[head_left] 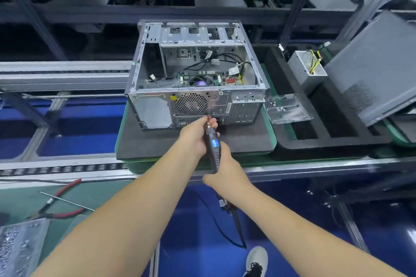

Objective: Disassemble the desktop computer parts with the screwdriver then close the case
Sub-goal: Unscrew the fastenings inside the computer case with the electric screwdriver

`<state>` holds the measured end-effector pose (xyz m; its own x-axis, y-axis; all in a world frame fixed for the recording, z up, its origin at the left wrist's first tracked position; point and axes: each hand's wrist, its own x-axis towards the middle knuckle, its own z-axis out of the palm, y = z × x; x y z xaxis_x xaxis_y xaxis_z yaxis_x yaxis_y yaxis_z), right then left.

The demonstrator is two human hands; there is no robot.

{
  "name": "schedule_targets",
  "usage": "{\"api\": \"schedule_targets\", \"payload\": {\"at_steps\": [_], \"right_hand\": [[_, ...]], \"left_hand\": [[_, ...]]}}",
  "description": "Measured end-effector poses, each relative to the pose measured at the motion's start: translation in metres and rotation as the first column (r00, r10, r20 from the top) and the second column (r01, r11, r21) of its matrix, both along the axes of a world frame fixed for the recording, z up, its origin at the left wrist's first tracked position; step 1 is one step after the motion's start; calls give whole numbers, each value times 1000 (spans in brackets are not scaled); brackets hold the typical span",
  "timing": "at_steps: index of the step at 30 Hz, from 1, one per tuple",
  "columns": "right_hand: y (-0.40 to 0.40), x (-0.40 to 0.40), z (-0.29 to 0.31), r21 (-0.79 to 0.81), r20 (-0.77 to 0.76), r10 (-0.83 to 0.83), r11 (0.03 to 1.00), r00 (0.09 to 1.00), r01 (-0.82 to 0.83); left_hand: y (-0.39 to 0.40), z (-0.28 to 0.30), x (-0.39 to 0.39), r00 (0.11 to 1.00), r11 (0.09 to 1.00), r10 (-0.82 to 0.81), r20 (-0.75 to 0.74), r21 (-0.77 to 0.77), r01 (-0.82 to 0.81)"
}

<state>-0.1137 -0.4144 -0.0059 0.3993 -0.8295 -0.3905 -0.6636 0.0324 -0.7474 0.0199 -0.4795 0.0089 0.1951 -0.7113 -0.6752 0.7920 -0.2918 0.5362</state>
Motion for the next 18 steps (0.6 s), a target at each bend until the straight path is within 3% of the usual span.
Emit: {"api": "schedule_targets", "payload": {"at_steps": [9,18], "right_hand": [[1,6,-4,-1,-14,-22,1000,1000,22],[0,7,2,14,-19,-28,999,999,28]], "left_hand": [[-6,-4,5,999,999,-43,-11,14,44],[-2,9,0,1000,998,20,13,53,-21]]}}
